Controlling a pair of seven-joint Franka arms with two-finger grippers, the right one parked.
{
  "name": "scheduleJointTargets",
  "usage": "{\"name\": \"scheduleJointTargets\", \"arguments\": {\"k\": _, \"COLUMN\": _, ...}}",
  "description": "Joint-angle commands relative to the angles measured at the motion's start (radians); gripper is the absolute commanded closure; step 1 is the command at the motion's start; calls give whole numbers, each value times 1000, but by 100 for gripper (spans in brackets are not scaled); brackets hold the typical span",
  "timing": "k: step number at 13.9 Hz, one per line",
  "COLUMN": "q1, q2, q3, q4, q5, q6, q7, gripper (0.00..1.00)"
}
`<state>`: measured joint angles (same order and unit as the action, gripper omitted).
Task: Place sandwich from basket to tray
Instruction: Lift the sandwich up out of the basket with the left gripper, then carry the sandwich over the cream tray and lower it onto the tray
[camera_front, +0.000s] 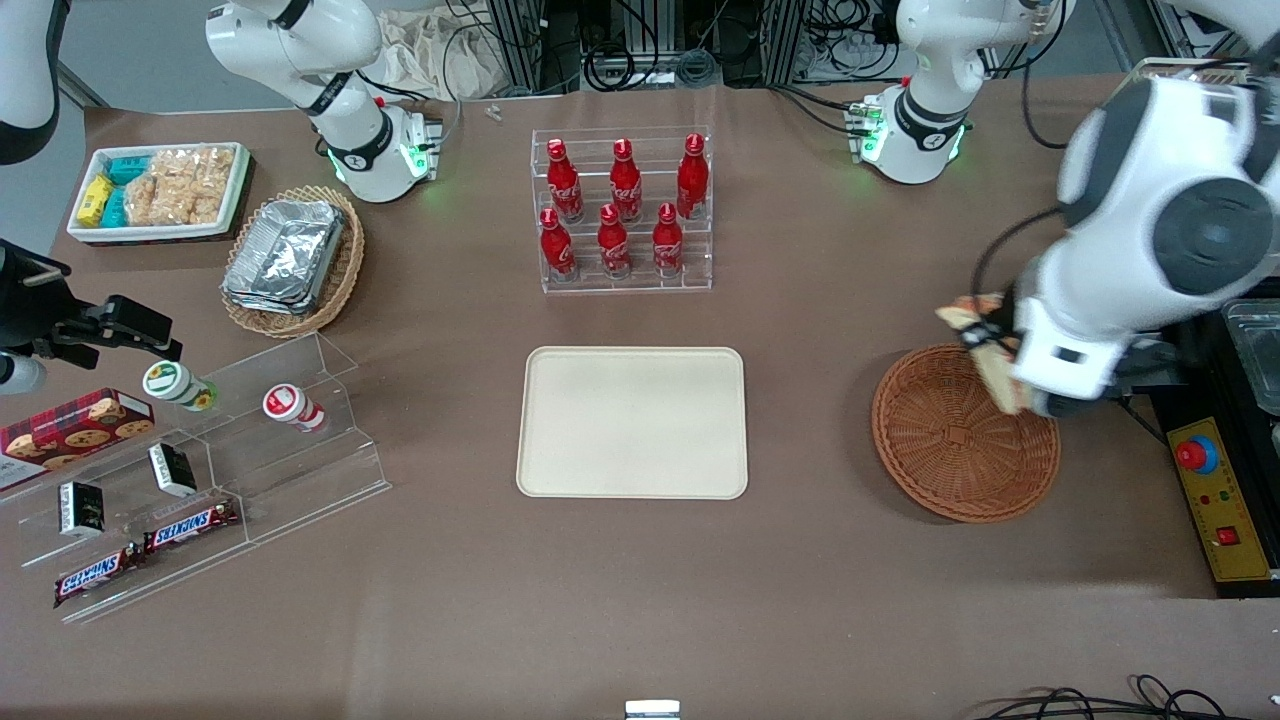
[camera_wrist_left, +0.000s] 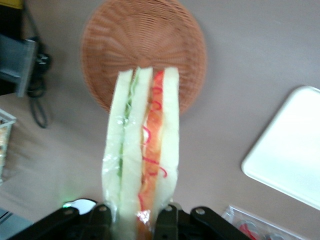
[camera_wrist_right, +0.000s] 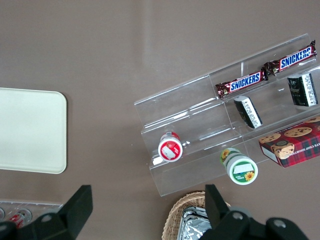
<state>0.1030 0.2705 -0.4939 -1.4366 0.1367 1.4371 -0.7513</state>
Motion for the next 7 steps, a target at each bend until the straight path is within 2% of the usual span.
{"name": "scheduleJointTargets", "arguments": {"k": 1, "q1": -2, "q2": 38, "q3": -112, "q4": -56, "q5": -11, "q6": 115, "q7": -10, "gripper": 100}}
{"name": "scheduleJointTargets", "arguments": {"k": 3, "q1": -72, "q2": 93, "q3": -130, "q4": -99, "q5": 0, "q6": 279, "q7": -6, "gripper": 100}}
{"name": "scheduleJointTargets", "arguments": {"k": 5, "q1": -137, "q2": 198, "q3": -127, "q4": -88, "q5": 7, "q6": 371, "q7": -6, "gripper": 100}}
{"name": "scheduleJointTargets", "arguments": {"k": 7, "q1": -157, "q2": 298, "q3": -127, "q4": -90, "q5": 58, "q6": 506, "q7": -12, "gripper": 100}}
